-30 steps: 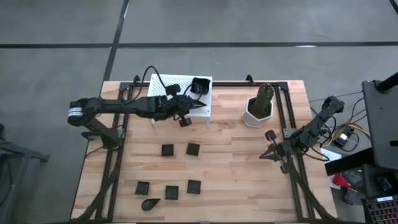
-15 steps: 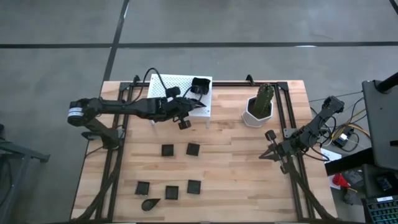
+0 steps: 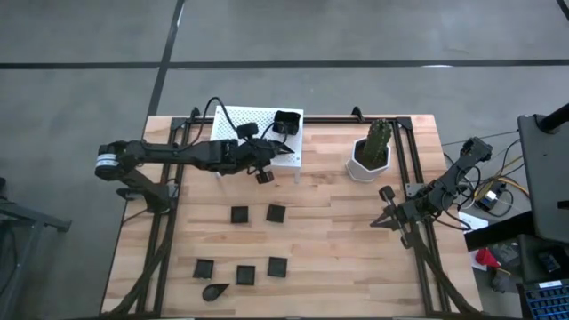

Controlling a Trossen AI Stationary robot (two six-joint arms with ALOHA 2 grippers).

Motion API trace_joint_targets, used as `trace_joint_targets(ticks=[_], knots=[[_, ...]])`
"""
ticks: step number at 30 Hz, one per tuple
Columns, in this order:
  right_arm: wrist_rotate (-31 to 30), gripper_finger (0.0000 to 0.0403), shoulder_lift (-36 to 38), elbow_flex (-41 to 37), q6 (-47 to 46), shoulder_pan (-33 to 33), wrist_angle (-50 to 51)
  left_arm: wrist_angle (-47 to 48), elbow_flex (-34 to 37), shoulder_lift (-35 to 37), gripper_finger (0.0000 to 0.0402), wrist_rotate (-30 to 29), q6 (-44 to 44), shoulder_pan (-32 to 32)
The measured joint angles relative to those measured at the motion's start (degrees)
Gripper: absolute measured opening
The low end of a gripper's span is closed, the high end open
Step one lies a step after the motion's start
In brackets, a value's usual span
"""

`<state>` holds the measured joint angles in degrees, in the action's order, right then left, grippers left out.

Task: Pick & Place Mini shaped plates
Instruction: Stack the drop-shaped plate on top of the other drop-shaped plates on the shelf

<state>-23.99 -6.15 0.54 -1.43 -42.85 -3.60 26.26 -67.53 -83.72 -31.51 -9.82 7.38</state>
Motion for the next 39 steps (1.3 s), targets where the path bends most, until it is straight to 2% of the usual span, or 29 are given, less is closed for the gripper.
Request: trace_joint_targets(ticks=[4,9,13,35,39], knots=[[0.0,0.0008,0.0,0.0,0.0,0.0,0.0,0.0,0.3,-0.4,0.0083,-4.6,0.0,0.1],[0.0,0.0008,0.0,0.0,0.0,0.0,0.0,-0.1,0.3,-0.9,0.0083,-4.1,0.0,0.3],[0.0,0.0008,0.0,0.0,0.1,0.0,0.0,0.2,0.4,-1.0,0.0083,-1.5,0.7,0.3],[0.0,0.0008,0.0,0.0,0.1,0.0,0.0,0.4,0.5,-1.6,0.0083,-0.6,1.6,0.4],[0.0,0.0008,0.0,0.0,0.1,0.0,0.0,0.7,0.5,-1.3,0.0083,-1.0,-0.4,0.2]])
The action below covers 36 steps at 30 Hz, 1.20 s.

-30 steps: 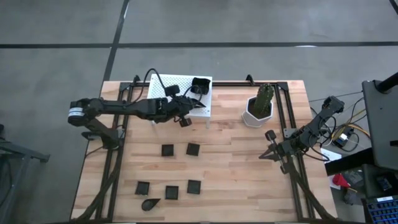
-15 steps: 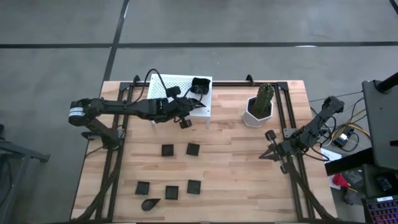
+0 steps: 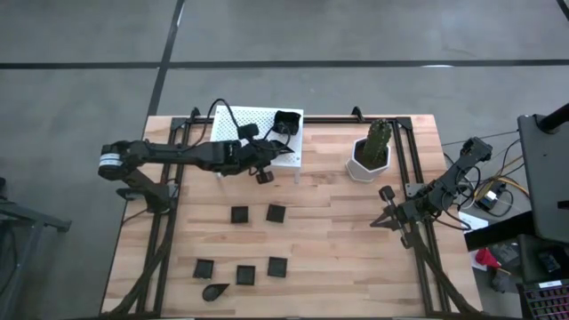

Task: Pick & Place Mini shaped plates
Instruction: Stack the drop-shaped plate on top of the other drop-shaped plates on the shelf

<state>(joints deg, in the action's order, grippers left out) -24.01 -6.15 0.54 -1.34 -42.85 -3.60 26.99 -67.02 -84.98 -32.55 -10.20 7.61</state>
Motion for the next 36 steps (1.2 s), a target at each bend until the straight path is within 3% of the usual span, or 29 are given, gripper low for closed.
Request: trace_joint_targets(ticks=[9,19,22,26,36], knots=[[0.0,0.0008,0.0,0.0,0.0,0.0,0.0,4.7,-1.9,4.6,0.0083,-0.6,3.8,-2.7],[0.0,0.0008,0.0,0.0,0.0,0.0,0.0,21.3,-0.7,8.3,0.0083,3.6,19.0,-11.4],[0.0,0.0008,0.0,0.0,0.0,0.0,0.0,25.5,0.2,8.3,0.0083,9.2,24.0,-14.3],[0.0,0.0008,0.0,0.0,-0.1,0.0,0.0,26.2,2.0,8.3,0.0083,15.6,30.8,-20.1],[0.0,0.0008,0.0,0.0,0.0,0.0,0.0,25.7,3.5,8.3,0.0083,17.0,54.7,-39.6]])
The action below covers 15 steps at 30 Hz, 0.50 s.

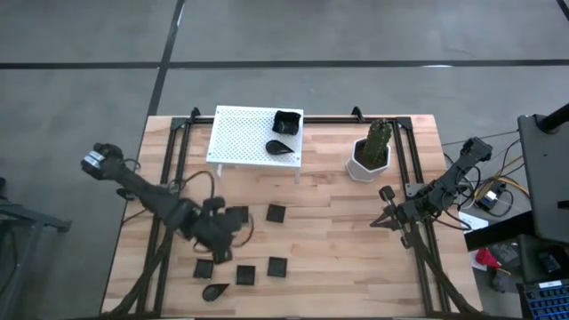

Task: Pick & Place Mini shaped plates
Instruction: Stack the drop-shaped plate on top of the other drop-shaped plates on the shelf

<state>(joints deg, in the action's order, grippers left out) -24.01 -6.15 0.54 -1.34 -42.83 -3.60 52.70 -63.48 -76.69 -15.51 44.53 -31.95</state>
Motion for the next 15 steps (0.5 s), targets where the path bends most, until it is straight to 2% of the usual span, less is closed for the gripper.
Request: trace_joint_targets(ticks=[7,15], knots=[[0.0,0.0008,0.0,0.0,-0.1,0.0,0.0,-5.9,0.1,-1.0,0.0083,-0.9,13.0,-10.2],[0.0,0.0008,0.0,0.0,-0.1,0.0,0.0,-16.4,0.1,-6.7,0.0083,-1.0,19.2,-16.6]])
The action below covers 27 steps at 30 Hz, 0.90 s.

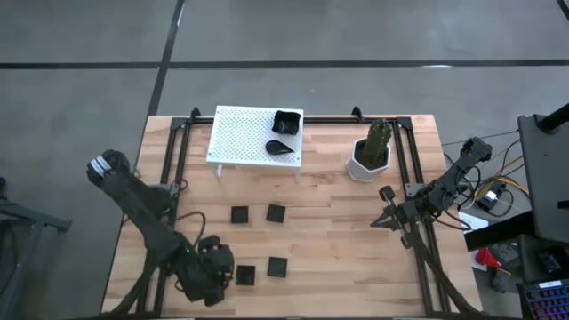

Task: Pick & Place Mini shaped plates
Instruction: Stack the drop-shaped plate on top of the other drop-shaped plates on the shelf

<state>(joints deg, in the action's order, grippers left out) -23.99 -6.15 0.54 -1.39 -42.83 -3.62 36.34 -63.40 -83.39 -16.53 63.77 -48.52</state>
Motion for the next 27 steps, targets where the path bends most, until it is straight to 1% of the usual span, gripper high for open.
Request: trace_joint_targets(ticks=[5,12,15,20,24,27], knots=[[0.0,0.0008,0.0,0.0,0.0,0.0,0.0,-1.4,-1.1,-5.1,0.0083,1.5,4.7,-2.6],[0.0,0.0008,0.0,0.0,0.0,0.0,0.0,-2.3,-2.7,-10.6,0.0083,5.0,16.7,-7.0],[0.0,0.0008,0.0,0.0,-0.1,0.0,0.0,-2.5,-3.8,-12.9,0.0083,5.3,20.3,-8.9],[0.0,0.0008,0.0,0.0,0.0,0.0,0.0,-2.7,-5.8,-17.0,0.0083,5.5,23.2,-10.3],[0.0,0.0008,0.0,0.0,-0.1,0.0,0.0,-2.3,-6.6,-20.2,0.0083,5.5,23.1,-10.3],[0.0,0.0008,0.0,0.0,0.0,0.0,0.0,-2.2,-6.7,-21.8,0.0083,7.6,23.1,-10.3]])
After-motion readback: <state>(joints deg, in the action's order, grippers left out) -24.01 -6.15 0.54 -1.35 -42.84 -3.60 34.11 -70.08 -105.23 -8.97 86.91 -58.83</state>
